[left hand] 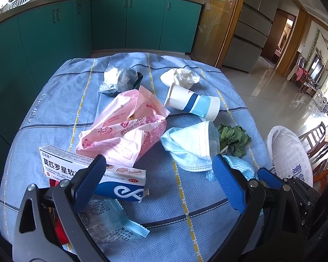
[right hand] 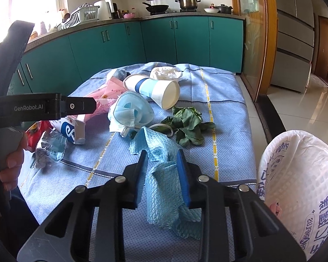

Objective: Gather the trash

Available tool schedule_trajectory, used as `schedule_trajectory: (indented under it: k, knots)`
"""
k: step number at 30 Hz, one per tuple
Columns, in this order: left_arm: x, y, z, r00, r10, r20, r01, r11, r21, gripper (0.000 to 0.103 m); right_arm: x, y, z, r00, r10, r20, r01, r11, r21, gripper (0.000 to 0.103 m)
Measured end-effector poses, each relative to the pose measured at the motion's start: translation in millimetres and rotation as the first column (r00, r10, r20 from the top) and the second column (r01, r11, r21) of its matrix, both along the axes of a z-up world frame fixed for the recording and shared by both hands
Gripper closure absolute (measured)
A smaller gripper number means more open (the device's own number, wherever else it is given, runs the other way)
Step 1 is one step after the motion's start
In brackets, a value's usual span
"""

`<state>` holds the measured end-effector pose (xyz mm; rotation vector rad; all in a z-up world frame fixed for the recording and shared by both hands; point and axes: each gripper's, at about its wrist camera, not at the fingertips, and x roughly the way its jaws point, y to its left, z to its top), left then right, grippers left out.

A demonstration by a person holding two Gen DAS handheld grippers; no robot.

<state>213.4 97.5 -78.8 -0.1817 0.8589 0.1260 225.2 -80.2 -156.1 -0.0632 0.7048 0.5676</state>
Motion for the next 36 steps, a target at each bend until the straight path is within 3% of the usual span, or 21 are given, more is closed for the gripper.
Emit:
schedule_trajectory:
  k: [5,11,15,19,25,29,32,36]
  knots:
    - [-1,1,1,1.0,0.002,0.007,-0.002,1.0,0.0,0.006,0,-3,3,1.0,-0.008,0.01,0.008,1.0,0.015,0.074]
    - [-13,32,25,0.994,0.065,0.088,-0.069,0.997,0.047,0.006,3,-12,6,0.999,-0.034,0.005,0.033,0.999,0.037,0.074]
    - [-17,69,22,0.989,0.134,0.056,-0.133,0.991,-0.011,0.005,5,-15,4,0.999,-0.038,-0.008,0.038,0.999,0.033,0.074]
    - [-21,88,14,0.993,0.12,0.015,-0.119,0.99,-0.07,0.005,6,-14,2,0.999,-0.033,-0.028,0.034,0.999,0.027,0.073]
    - [-25,98,6,0.992,0.127,-0.027,-0.126,0.992,0.019,0.005,7,-13,1,0.998,-0.05,-0.03,0.051,0.998,0.026,0.04]
    - [-42,126,8,0.983,0.185,-0.019,-0.186,0.98,-0.073,0.005,10,-17,0,0.997,-0.068,-0.037,0.069,0.997,0.041,0.037]
    - [-72,133,4,0.988,0.156,-0.001,-0.155,0.981,-0.116,0.004,12,-19,-2,0.996,-0.077,-0.045,0.079,0.996,0.034,0.037]
    - [-85,133,-20,0.99,0.103,-0.095,-0.119,0.975,-0.187,0.004,15,-18,-3,0.995,-0.081,-0.055,0.083,0.996,0.039,0.036]
